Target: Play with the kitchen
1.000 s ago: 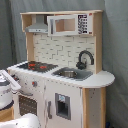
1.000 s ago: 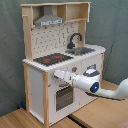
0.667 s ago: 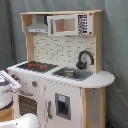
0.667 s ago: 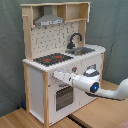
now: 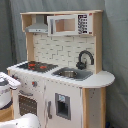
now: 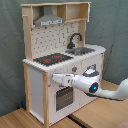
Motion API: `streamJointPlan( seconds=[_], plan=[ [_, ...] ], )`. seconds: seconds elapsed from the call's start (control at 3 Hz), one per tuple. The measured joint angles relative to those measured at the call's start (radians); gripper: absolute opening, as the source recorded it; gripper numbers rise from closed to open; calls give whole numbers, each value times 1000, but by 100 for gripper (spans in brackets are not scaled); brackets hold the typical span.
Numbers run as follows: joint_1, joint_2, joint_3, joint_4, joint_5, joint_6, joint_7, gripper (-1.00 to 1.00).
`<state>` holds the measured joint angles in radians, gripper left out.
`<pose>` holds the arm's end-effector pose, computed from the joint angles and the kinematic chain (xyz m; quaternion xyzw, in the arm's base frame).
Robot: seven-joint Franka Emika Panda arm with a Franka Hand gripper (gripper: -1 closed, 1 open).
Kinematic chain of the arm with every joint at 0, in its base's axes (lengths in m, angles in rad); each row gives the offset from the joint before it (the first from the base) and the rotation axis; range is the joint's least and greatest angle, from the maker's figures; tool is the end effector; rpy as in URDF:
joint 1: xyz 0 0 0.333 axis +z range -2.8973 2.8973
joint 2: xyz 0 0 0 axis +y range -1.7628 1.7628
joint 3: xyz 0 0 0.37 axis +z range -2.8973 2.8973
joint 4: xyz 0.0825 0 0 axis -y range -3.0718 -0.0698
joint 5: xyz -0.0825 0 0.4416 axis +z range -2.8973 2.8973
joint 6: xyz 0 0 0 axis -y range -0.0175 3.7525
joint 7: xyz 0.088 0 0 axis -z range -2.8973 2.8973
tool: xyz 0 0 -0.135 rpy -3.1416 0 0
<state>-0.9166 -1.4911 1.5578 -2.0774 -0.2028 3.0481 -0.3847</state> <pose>0.3955 0.5839 0.3444 0.3422 0.6250 0.3705 0.5958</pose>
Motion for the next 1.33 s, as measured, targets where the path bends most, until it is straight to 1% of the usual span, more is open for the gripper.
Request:
streamJointPlan(
  seconds=[1.0, 1.33],
  plan=[
    [-1, 0, 3, 25, 0, -53, -308, -100],
    [-1, 1, 6, 28, 0, -80, -368, -100]
  ],
)
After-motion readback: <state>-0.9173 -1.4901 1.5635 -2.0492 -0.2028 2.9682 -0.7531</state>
